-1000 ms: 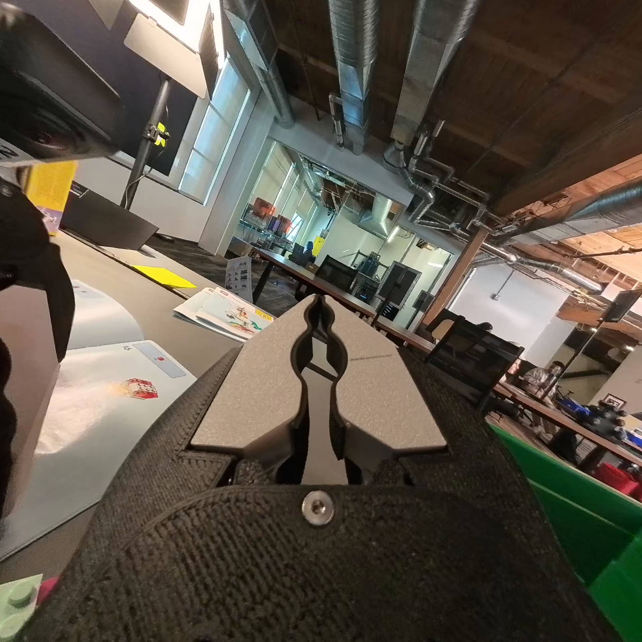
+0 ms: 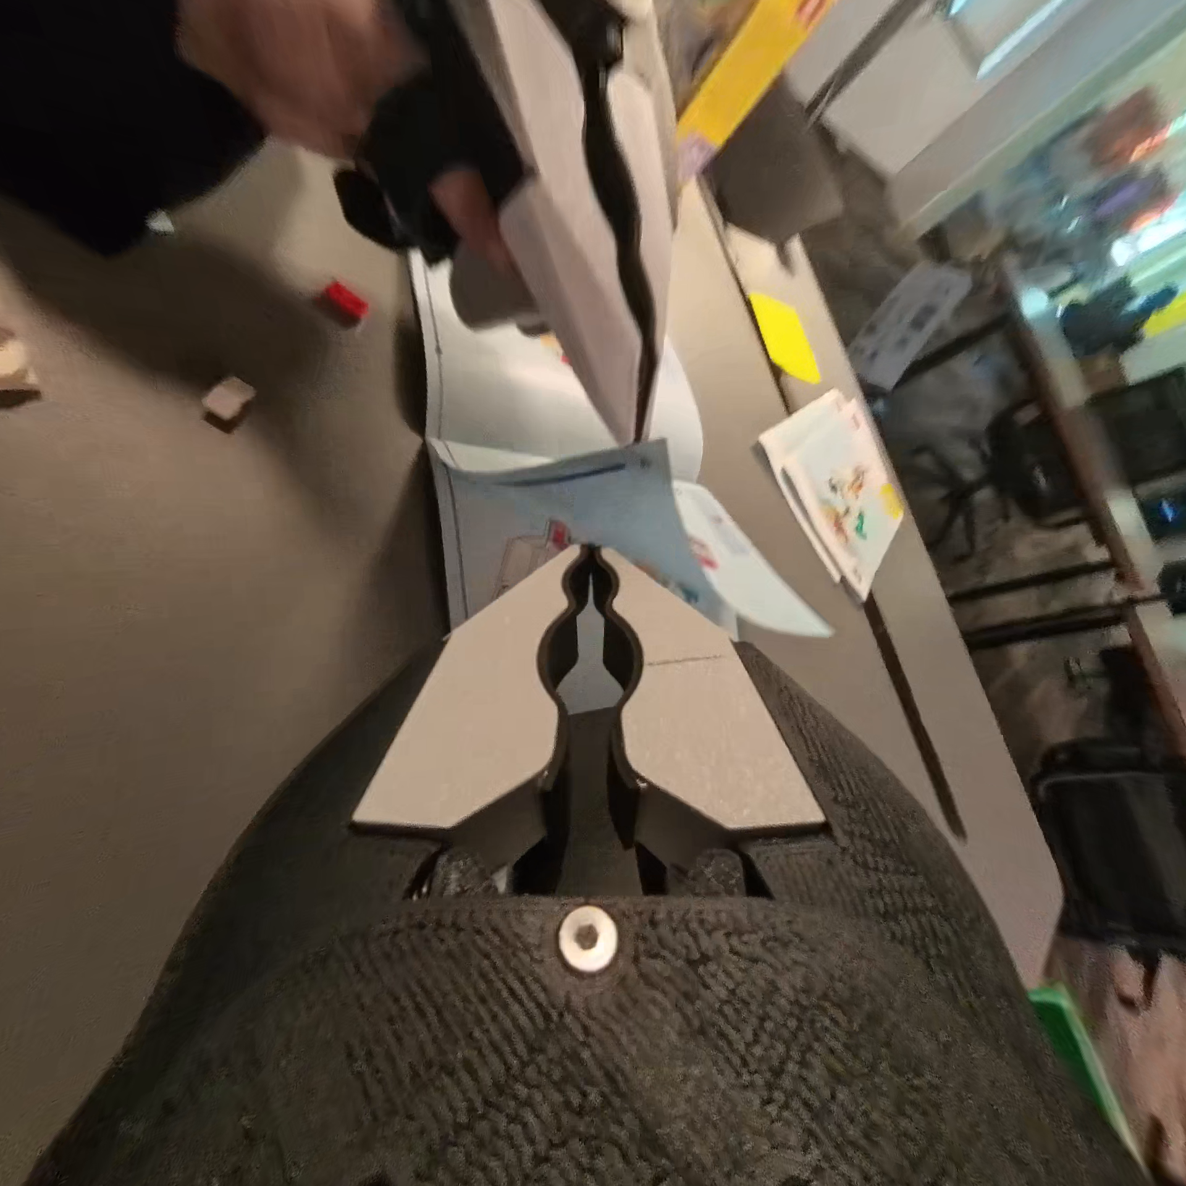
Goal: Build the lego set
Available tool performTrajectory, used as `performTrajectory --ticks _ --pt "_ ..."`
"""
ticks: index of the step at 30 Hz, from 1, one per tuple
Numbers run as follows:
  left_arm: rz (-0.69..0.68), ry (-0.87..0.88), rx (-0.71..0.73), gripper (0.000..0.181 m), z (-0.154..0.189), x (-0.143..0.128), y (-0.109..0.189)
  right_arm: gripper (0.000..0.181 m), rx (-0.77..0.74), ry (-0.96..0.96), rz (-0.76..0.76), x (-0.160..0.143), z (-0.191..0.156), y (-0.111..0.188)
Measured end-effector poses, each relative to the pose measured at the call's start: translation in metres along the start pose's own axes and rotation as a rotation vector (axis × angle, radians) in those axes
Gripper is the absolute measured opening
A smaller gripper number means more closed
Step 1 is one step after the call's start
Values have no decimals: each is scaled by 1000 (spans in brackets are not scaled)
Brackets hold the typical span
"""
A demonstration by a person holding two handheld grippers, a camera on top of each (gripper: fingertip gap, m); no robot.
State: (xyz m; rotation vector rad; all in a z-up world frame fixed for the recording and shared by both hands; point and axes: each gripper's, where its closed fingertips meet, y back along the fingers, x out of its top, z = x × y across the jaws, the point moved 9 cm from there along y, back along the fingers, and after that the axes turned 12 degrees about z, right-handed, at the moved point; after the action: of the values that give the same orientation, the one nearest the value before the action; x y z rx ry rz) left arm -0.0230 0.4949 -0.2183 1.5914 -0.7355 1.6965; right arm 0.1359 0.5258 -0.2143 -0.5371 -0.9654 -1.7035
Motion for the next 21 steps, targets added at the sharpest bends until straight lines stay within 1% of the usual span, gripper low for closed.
performTrajectory --ticks 1,3,5,9,13,15,18,21 --pt "32 25 -20 0 1 2 4 0 -15 2 -55 -1 -2 -6" --pt "82 68 -50 0 0 3 9 0 -75 43 -166 -5 -3 -19" --pt "114 98 -81 0 -1 2 12 0 -126 42 -217 -7 -6 -30" --pt "124 93 -114 0 -2 -1 14 0 -240 -53 -200 -3 -9 -44" --pt "153 17 -50 0 -3 -2 15 0 -340 -20 -165 -3 -8 -46" --pt "160 -15 -41 0 -2 -3 15 0 -365 -15 -142 -3 -8 -46" --pt "182 -2 -133 39 4 -3 14 0 -391 -4 -109 -2 -9 -45" --pt "183 0 -145 38 6 -3 12 0 -417 24 -101 -1 -9 -45"
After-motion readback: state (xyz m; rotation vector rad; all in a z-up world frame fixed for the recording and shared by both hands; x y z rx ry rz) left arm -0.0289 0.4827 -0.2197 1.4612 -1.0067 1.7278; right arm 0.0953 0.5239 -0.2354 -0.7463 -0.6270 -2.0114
